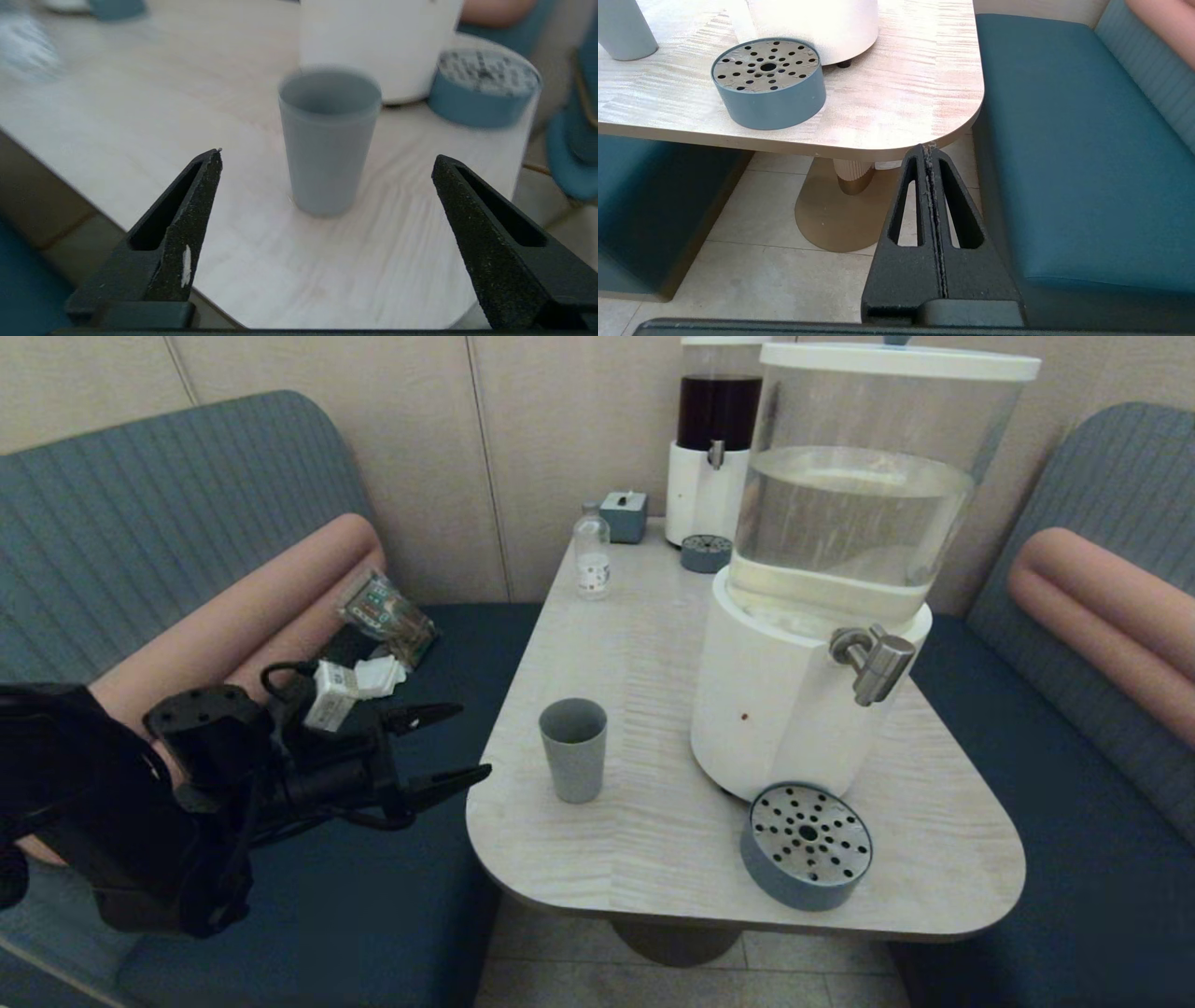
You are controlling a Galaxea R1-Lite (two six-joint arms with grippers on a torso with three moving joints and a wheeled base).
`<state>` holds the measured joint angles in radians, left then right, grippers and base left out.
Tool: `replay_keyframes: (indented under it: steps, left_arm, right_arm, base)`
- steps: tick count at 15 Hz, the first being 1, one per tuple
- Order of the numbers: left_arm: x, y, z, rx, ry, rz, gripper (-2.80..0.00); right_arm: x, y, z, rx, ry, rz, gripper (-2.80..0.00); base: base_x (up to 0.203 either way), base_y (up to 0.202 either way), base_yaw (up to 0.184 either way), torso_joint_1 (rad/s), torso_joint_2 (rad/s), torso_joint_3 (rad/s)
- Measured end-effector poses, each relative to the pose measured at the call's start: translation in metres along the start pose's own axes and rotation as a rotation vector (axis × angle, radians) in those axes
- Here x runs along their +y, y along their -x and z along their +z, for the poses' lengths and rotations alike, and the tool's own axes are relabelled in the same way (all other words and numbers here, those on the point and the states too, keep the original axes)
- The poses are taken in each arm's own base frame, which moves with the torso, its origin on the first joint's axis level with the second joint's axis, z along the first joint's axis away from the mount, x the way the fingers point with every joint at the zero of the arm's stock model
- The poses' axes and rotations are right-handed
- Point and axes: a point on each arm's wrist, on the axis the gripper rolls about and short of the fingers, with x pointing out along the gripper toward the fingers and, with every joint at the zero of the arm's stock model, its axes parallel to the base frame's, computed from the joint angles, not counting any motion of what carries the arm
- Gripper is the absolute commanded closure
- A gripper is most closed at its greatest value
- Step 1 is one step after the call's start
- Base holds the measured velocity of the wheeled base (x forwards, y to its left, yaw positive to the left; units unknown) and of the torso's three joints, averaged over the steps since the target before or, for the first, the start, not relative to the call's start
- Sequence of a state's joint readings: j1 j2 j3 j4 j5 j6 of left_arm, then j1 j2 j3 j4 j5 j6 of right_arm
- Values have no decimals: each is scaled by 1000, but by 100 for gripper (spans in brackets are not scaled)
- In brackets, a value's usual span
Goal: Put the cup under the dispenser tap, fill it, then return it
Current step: Pick up the cup
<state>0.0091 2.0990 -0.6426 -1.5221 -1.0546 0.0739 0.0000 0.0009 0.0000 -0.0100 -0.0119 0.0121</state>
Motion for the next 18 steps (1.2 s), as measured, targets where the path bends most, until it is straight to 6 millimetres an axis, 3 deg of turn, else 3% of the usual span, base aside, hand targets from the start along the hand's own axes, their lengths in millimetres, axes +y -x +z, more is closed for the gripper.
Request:
replay_keyframes:
  steps: [4,8,13,18]
  left_arm:
    - [13,-13,-28,16,22,-29,-280]
    - [21,-35,-40,1,14,-76,-280]
    - [17,-67,-53,-12,25,-140,-280]
    - [14,-80,-66,-5,38,-138,-280]
  right_arm:
    - [0,0,0,0,0,0,0]
    - [0,0,0,0,0,0,0]
    - [0,0,0,0,0,0,0]
    - [0,0,0,0,0,0,0]
  base:
    - [0,0,0,0,0,0]
    - [0,0,0,0,0,0]
    - [0,0,0,0,0,0]
    - [0,0,0,0,0,0]
